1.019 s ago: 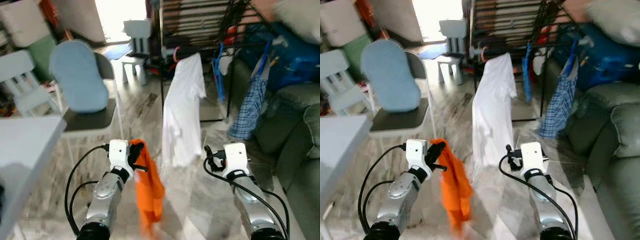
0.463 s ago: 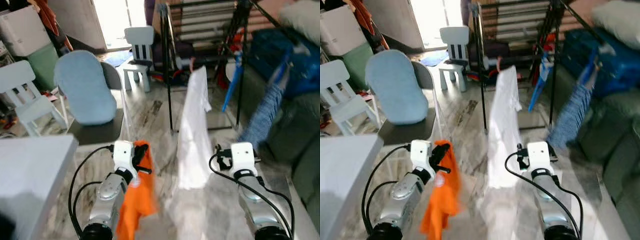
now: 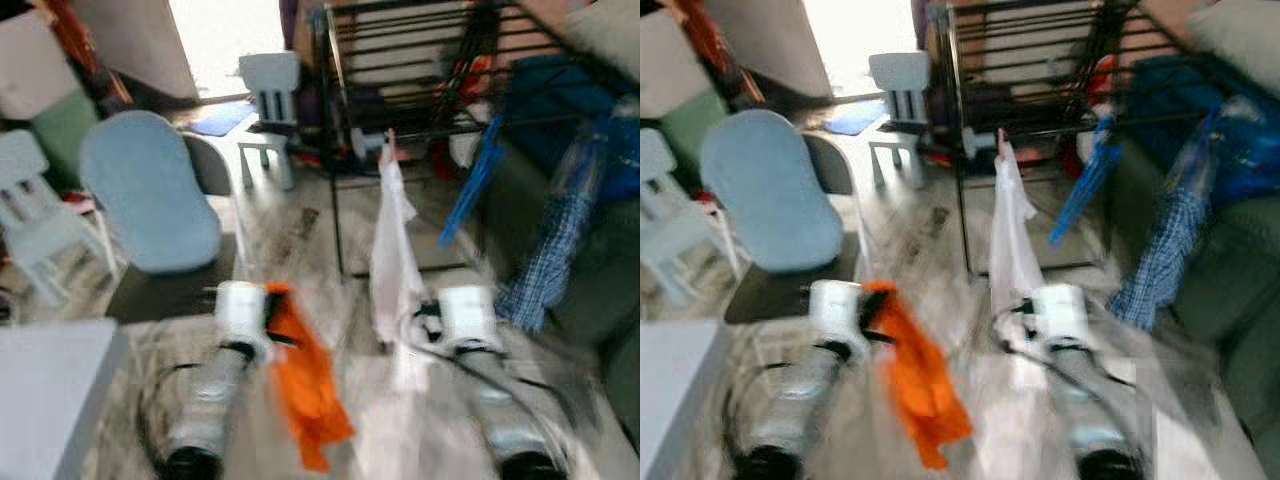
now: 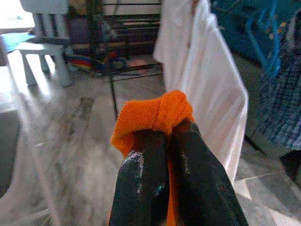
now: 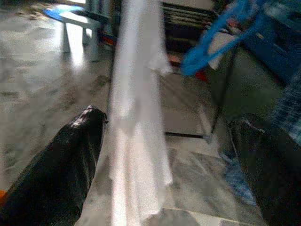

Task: Hang hanger

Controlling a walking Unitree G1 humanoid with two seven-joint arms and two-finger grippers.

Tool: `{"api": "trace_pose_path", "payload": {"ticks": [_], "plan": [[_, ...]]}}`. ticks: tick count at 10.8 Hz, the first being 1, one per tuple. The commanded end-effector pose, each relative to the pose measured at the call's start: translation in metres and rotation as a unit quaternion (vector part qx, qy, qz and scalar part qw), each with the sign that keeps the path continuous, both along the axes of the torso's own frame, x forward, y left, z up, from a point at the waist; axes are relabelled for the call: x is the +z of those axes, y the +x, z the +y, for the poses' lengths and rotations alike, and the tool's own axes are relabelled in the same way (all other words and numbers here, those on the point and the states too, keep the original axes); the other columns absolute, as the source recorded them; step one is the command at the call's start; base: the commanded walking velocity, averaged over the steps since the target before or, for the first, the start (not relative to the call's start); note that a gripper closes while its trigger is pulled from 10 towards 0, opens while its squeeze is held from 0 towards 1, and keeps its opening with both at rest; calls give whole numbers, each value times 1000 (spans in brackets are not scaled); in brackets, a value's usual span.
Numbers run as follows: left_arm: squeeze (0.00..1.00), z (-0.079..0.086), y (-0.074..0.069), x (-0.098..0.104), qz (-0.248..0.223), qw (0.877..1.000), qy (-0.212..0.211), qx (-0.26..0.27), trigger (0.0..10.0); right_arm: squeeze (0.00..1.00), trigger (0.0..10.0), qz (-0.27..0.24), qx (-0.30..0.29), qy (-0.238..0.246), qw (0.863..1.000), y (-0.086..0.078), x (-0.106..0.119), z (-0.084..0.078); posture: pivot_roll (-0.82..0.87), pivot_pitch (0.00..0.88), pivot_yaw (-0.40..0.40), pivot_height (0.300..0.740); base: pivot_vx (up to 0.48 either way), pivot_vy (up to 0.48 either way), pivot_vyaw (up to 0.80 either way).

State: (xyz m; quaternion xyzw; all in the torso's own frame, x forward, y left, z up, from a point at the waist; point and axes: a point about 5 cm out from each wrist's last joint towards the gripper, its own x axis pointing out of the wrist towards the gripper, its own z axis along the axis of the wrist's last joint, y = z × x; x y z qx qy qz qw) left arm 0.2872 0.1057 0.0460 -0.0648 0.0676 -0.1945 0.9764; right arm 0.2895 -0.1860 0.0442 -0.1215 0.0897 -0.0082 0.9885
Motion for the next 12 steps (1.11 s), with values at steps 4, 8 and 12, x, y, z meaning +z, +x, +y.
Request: {"api": "trace_pose_path", "payload": {"ticks": [4,8,12], "plan": [[0,12,6,7,-17,1000,14,16,10000,0,10000,-11,9,6,1000,5,6,11,-148,0,85,740,480,0,0],[0,11,5,6,-15,1000,13,16,10000,0,10000,-20,-29,-21,999,8,9,0,-150,0,87,740,480,0,0],[0,11,6,7,-15,1000,6,20,10000,0,10000,-23,-44,-35,998,9,10,-2,-148,0,85,740,0,0,0]]}}
